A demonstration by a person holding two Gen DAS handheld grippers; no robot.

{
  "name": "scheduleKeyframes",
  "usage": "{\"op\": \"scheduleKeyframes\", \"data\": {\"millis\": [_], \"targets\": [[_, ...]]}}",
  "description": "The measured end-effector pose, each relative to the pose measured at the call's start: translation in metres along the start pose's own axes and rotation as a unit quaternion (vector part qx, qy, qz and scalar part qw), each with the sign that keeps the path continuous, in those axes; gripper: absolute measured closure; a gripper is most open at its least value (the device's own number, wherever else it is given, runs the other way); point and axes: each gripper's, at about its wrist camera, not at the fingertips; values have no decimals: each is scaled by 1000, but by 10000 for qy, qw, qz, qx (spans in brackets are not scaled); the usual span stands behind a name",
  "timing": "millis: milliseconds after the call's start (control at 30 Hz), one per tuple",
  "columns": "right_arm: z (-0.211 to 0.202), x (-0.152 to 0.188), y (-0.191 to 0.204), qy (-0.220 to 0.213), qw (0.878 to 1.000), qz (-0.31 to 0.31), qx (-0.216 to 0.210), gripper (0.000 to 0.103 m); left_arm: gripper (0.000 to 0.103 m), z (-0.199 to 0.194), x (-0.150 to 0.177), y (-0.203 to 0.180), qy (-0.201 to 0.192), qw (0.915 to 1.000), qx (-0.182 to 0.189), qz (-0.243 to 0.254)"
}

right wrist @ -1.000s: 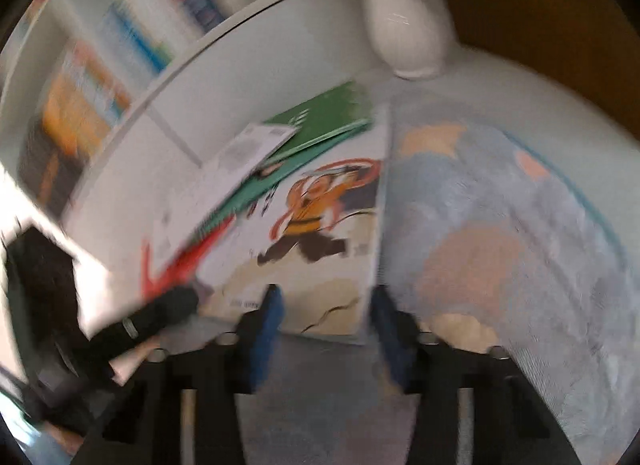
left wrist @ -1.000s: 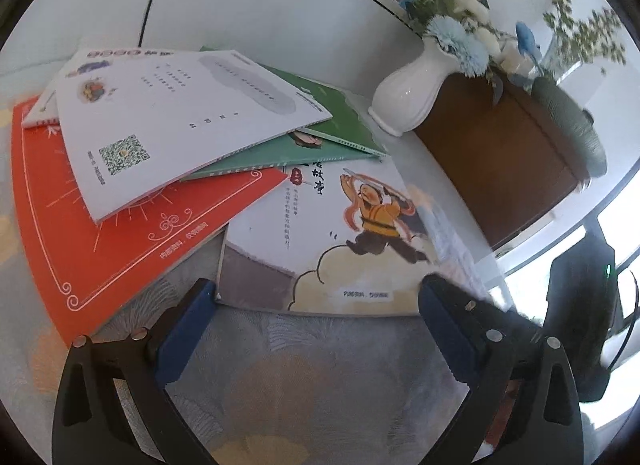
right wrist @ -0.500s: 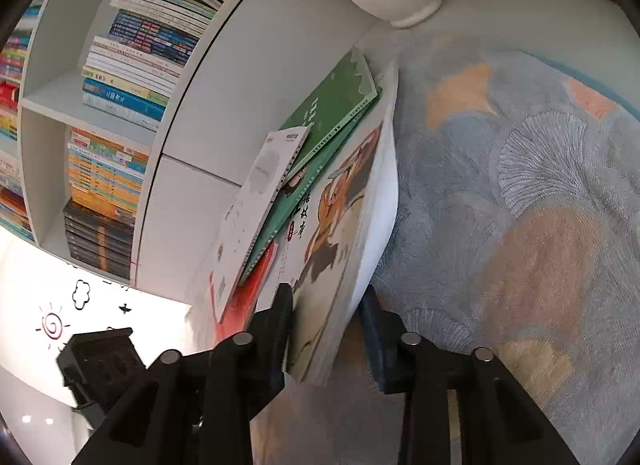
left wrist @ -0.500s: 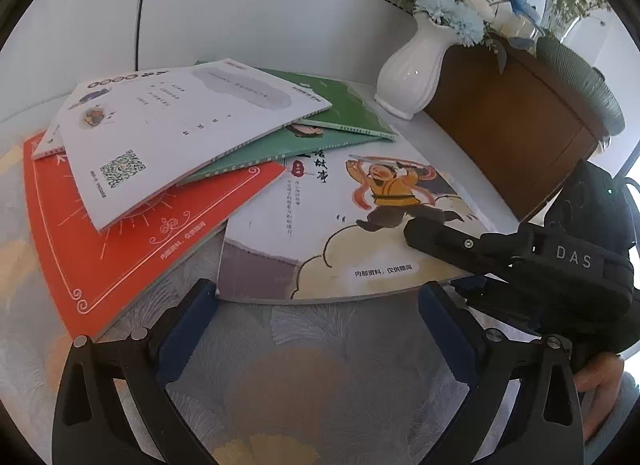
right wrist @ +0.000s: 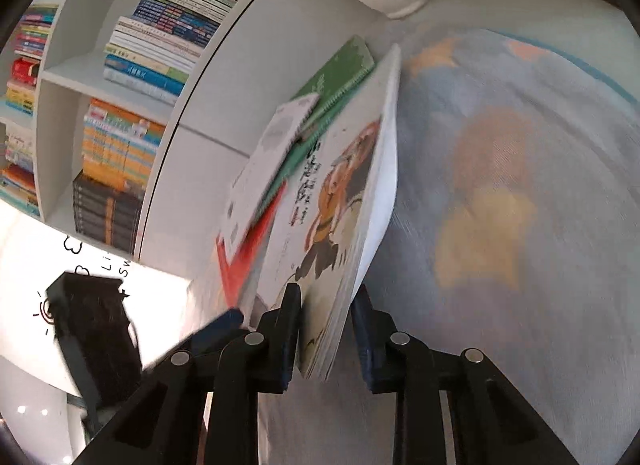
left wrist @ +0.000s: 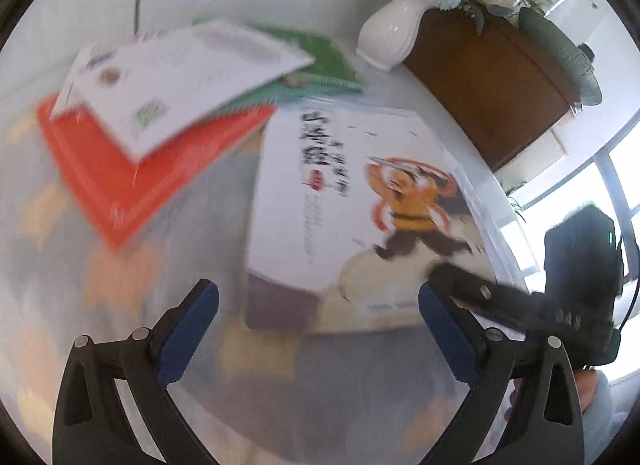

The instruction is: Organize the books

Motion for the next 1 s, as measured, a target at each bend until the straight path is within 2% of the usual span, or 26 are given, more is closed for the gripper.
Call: {"op": "scheduleKeyframes", "data": {"millis": [100, 200, 233, 300, 367, 433, 467, 500, 533, 567, 600, 633, 733, 867, 933, 1000], "targets": [[-11, 39, -6, 372, 9989, 263, -130, 79, 4, -5, 27, 2, 234, 9996, -170, -7], [-12, 90, 2, 1029, 9945, 165, -60, 79, 4, -6, 65, -3, 672, 9972, -301, 122], [-13, 111, 6, 1292, 9915, 147, -61, 79, 3, -9, 76, -6, 678, 9969, -341, 194], [-21, 145, 10, 1540, 9880, 115, 52, 79, 2, -14, 99, -12, 787, 9956, -350, 364], [-31, 160, 16, 1529, 9877, 27, 321, 76, 1, -17, 118, -19, 878, 9939, -390, 545], [-43, 164, 29, 1407, 9840, -375, 1031, 71, 1, -16, 133, -30, 847, 9910, -564, 866], [-47, 164, 36, 1349, 9798, -600, 1347, 60, 1, -13, 138, -37, 829, 9881, -743, 1060], [-50, 162, 46, 1240, 9713, -847, 1846, 50, 1, -10, 140, -42, 836, 9851, -921, 1185], [-53, 162, 54, 1074, 9575, -1073, 2452, 27, 1, -8, 140, -45, 848, 9841, -993, 1207], [-54, 161, 61, 897, 9462, -1269, 2839, 16, 0, -6, 138, -46, 877, 9837, -1030, 1185], [-56, 160, 64, 760, 9398, -1444, 3004, 15, 0, -6, 135, -46, 939, 9844, -1005, 1095], [-54, 157, 66, 729, 9386, -1555, 2991, 15, 0, -5, 131, -45, 1013, 9855, -951, 969], [-40, 148, 61, 804, 9507, -1461, 2614, 16, 1, -5, 120, -41, 1116, 9891, -787, 545], [-21, 147, 53, 800, 9499, -1443, 2655, 15, 2, -6, 113, -31, 1083, 9923, -566, 221], [-17, 146, 56, 796, 9496, -1502, 2633, 14, 2, -9, 116, -25, 1034, 9946, -101, -17], [-10, 152, 62, 781, 9484, -1610, 2618, 9, 2, -10, 115, -16, 1047, 9894, 863, -522]]}}
Point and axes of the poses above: each gripper's, at about its wrist camera, not at the fingertips, and z roughly the way its jaws point, y to its left, x to its underside, and after that the axes turned 8 degrees about y, right-handed
